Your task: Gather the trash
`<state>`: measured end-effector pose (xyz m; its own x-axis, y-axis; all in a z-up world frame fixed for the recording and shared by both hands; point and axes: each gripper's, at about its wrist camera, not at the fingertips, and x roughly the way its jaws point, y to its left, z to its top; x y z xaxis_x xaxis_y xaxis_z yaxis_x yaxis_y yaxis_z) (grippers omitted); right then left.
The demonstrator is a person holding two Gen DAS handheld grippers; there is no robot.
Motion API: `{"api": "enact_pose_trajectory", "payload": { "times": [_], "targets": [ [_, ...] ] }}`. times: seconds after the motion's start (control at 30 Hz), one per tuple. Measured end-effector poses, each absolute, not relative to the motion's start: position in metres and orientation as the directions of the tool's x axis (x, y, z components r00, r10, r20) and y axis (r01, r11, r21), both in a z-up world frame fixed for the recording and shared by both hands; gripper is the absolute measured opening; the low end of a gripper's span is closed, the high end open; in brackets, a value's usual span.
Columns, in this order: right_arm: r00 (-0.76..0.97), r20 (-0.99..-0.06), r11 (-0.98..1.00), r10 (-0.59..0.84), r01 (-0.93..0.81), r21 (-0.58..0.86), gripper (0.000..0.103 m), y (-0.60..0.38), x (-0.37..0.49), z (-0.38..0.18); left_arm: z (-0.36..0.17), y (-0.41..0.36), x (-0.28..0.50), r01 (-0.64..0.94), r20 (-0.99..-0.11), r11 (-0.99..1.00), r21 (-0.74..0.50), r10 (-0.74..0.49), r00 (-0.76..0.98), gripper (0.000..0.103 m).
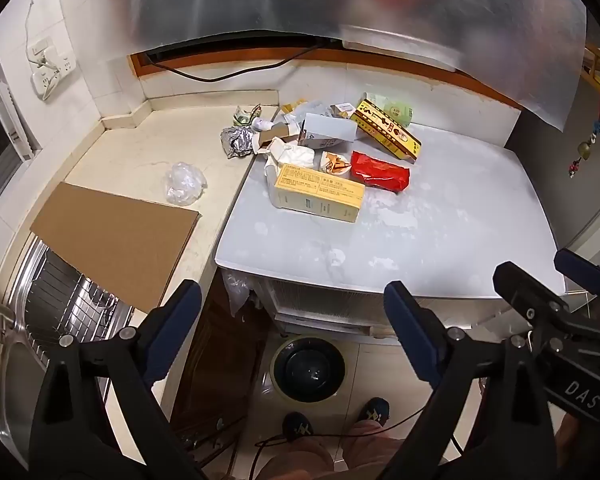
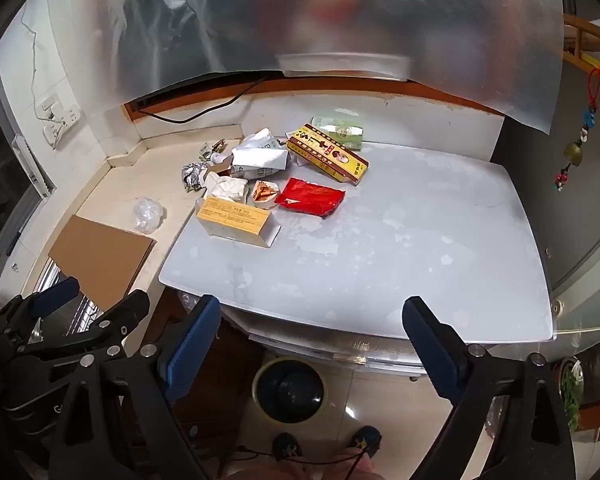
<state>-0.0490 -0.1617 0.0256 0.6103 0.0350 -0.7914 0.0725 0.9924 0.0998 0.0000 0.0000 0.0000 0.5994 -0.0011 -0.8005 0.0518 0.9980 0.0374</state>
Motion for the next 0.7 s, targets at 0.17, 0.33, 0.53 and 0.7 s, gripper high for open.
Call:
{"api": "enact_pose_trajectory", "payload": {
  "times": [0.17, 0.33, 0.53, 0.7],
  "targets": [
    [0.601, -0.798, 0.991, 0.043, 0.077, 0.111, 0.089, -0.161, -0.050, 0.025, 0.000, 0.000, 0.000, 0.056, -0.802, 0.998, 0.035, -0.005, 0.597, 0.086],
    [0.597, -0.801, 0.991, 0.042, 0.080, 0.111, 0.089, -0.150, -0.053, 0.020, -0.003, -0.003, -0.005, 0.062, -0.803, 0.998, 0.033, -0.010, 0.596, 0.079],
    [0.597, -0.801, 0.990, 0.045, 0.079, 0.115, 0.089, -0.146, -0.059, 0.021, -0.002, 0.002, -0.011, 0.060, -0.802, 0.998, 0.027, -0.014, 0.597, 0.078],
    [0.592, -0.804, 0.988, 0.058, 0.080, 0.130, 0.089, -0.148, -0.059, 0.022, -0.001, 0.010, -0.013, 0.051, -0.804, 0.999, 0.015, -0.018, 0.594, 0.079]
  ]
}}
